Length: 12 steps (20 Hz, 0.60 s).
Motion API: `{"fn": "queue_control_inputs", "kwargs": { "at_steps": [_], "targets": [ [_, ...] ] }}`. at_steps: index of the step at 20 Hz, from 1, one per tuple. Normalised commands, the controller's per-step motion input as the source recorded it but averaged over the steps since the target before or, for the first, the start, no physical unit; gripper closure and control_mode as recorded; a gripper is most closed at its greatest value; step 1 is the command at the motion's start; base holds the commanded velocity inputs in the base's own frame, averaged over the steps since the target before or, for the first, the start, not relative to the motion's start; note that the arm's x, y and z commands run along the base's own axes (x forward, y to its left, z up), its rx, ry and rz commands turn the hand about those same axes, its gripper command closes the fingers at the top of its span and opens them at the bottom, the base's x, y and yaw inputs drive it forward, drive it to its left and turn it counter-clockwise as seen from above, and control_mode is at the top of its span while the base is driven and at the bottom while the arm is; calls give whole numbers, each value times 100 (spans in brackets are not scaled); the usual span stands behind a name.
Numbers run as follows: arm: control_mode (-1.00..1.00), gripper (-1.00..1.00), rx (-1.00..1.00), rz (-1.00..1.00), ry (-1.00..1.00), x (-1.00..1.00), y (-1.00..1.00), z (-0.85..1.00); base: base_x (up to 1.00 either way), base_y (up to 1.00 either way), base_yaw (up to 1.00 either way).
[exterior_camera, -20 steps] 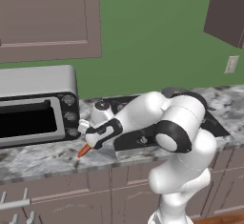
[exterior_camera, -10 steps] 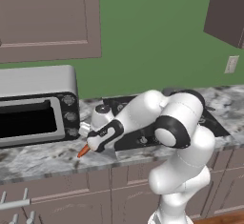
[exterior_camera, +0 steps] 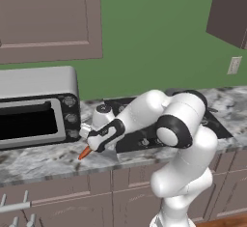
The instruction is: Put the carrot and eggplant in the pan. Then turn on the rear right burner and set the heat to medium.
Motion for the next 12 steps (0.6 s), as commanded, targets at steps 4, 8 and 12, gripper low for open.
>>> {"fn": "queue_control_inputs", "kwargs": {
  "at_steps": [4,8,12],
  "targets": [
    [-100,-100,-4,-4,4,8,4,-18,0,0,0],
    [-100,-100,-5,-6,0,10,17,-6,0,0,0],
    [-100,-100,-4,-5,0,10,16,-6,0,0,0]
  ]
}}
